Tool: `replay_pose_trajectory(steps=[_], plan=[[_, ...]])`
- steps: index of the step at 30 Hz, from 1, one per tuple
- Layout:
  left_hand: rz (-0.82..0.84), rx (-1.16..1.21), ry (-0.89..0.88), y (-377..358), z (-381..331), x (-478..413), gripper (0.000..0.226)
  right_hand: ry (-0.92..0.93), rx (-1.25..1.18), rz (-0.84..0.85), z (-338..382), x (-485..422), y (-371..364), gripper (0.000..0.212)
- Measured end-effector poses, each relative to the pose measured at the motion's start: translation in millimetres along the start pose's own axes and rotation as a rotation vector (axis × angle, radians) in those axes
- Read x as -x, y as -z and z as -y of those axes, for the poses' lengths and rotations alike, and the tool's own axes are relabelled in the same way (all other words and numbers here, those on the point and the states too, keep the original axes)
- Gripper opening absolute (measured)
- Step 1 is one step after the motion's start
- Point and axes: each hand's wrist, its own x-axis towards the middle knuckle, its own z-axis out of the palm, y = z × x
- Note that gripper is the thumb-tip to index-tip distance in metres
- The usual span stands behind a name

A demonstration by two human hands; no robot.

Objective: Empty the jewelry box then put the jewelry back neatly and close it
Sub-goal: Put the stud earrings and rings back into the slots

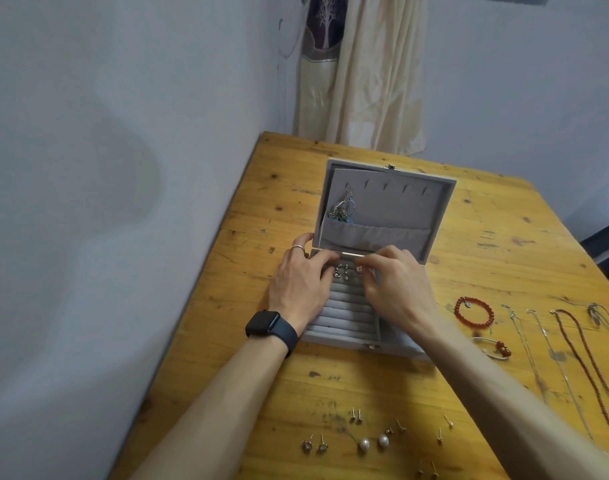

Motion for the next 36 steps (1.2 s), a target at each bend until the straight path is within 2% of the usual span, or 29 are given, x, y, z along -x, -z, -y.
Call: replay_pose_trajectory(steps=[5, 12, 23, 26, 32, 36], plan=[[0.012, -0.043, -0.004, 0, -1, 0, 0.022, 0.078, 0.052, 0.016, 1, 10, -4, 0.034], [-0.017, -0.039, 0.02, -2, -1, -1, 0.018, 0.073, 0.089, 0.07, 3, 10, -6, 0.038], [0.021, 0.007, 0.007, 0, 3, 2, 0.021, 0.023, -0.027, 0.015, -5, 28, 1, 0.04], [0.048, 0.014, 0.011, 8, 4, 13, 0.025, 0.01, -0.074, -0.014, -9, 50, 15, 0.037], [-0.074, 0.122, -0.02, 32, 0, 73, 0.025, -0.042, -0.222, -0.087, -20, 132, 49, 0.03], [-0.075, 0.142, -0.033, 37, -17, 123, 0.026, -0.102, -0.315, -0.098, -29, 195, 58, 0.03]])
